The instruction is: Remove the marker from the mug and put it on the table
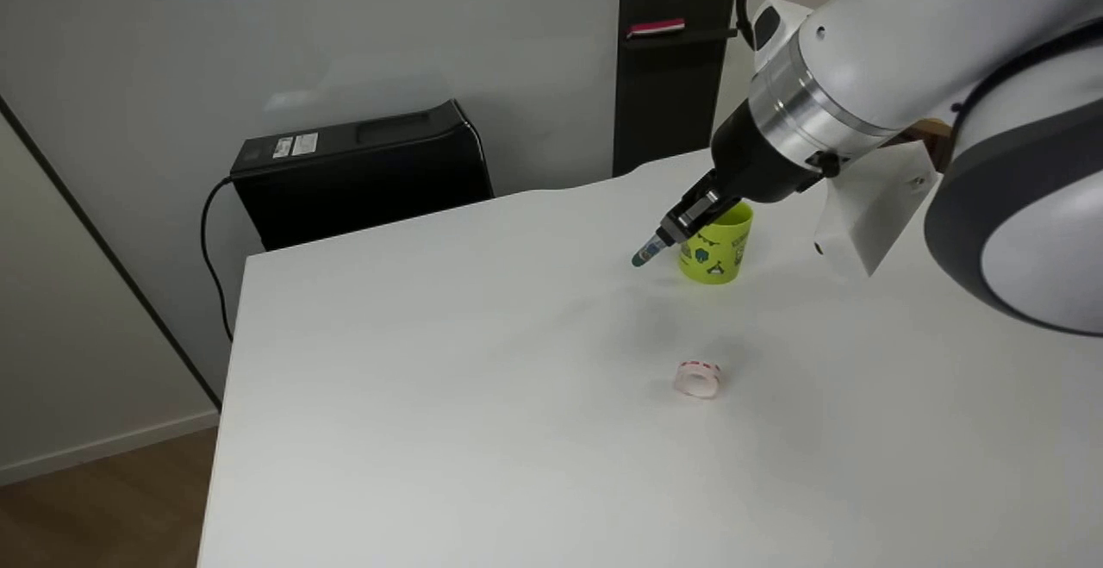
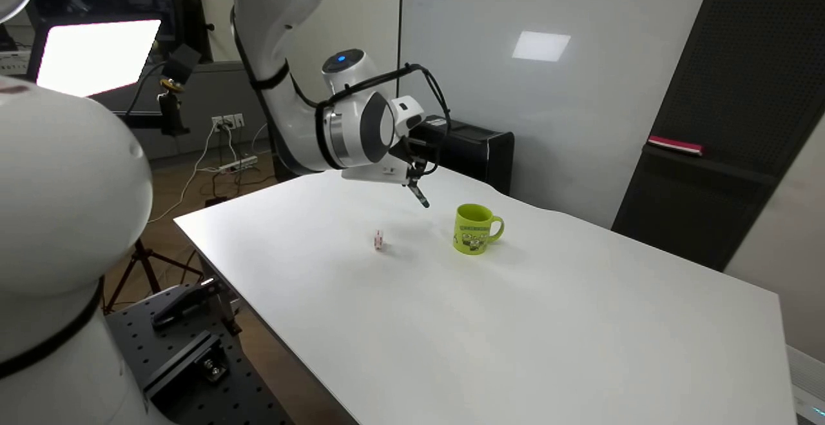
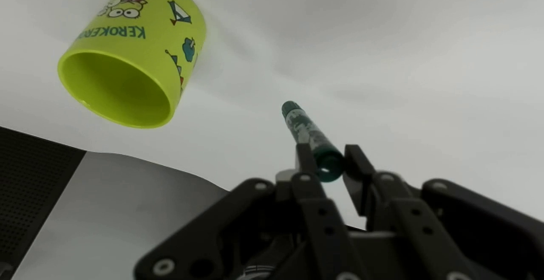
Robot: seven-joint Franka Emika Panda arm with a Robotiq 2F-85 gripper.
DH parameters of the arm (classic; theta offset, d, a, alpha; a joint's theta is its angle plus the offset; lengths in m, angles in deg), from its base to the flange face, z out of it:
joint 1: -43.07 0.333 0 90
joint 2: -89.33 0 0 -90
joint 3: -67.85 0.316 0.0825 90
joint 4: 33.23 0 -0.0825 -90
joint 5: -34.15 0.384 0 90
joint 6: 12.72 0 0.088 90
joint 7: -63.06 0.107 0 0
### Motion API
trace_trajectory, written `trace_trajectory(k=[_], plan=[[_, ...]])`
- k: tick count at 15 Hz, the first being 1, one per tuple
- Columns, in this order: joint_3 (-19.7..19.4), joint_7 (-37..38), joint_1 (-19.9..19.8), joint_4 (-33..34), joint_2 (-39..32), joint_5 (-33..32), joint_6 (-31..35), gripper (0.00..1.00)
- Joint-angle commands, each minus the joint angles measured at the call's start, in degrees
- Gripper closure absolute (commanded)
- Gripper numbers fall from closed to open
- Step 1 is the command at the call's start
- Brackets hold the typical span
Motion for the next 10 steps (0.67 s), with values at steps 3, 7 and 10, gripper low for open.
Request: trace_trajectory(k=[3, 7, 10], plan=[[4.4, -6.58, -1.91, -1.43, -0.67, 9.31, 0.51, 0.96], [8.37, -11.08, -4.84, -1.82, -1.7, 16.32, 0.63, 0.44], [11.0, -12.65, -7.57, -2.07, -1.84, 18.58, 0.4, 0.22]])
